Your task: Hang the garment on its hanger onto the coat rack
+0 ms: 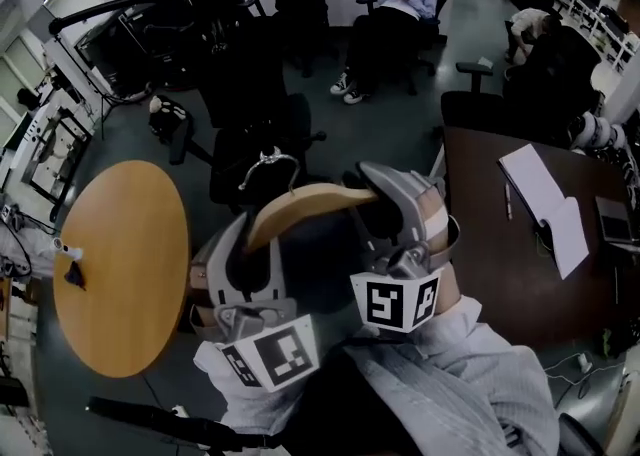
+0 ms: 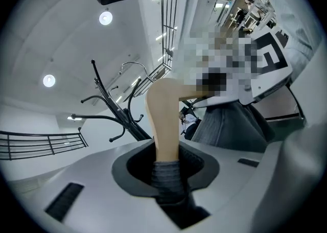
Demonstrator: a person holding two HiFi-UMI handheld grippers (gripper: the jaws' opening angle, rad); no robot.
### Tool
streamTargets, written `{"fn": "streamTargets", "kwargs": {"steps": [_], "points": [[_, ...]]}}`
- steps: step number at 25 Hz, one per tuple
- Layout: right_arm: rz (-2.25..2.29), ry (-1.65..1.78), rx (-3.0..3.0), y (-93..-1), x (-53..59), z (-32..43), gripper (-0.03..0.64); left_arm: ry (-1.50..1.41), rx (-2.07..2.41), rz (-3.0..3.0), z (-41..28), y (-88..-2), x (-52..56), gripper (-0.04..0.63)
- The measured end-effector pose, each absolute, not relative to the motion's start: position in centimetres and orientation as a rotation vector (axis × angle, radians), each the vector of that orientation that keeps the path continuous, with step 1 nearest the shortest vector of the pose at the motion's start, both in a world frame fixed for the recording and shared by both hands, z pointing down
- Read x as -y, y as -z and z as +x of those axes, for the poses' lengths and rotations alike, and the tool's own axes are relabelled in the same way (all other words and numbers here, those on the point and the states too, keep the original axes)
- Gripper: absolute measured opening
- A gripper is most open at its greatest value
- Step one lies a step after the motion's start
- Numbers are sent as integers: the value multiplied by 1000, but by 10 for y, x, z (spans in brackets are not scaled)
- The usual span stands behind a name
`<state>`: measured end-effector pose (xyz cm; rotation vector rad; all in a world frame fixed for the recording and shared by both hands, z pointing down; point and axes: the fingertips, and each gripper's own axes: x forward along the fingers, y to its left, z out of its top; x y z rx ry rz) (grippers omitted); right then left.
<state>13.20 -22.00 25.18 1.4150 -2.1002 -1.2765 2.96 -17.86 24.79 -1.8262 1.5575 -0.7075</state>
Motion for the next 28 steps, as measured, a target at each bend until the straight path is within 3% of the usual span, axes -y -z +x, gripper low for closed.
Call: {"fn": "streamTargets", "kwargs": {"steps": [16, 28], "points": [[1495, 1405, 2034, -209, 331, 67, 101, 602, -1572, -1731, -38, -209, 292, 97], [1525, 1389, 2012, -210, 393, 60, 104, 579, -1553, -1731, -47, -210, 357, 97]]}}
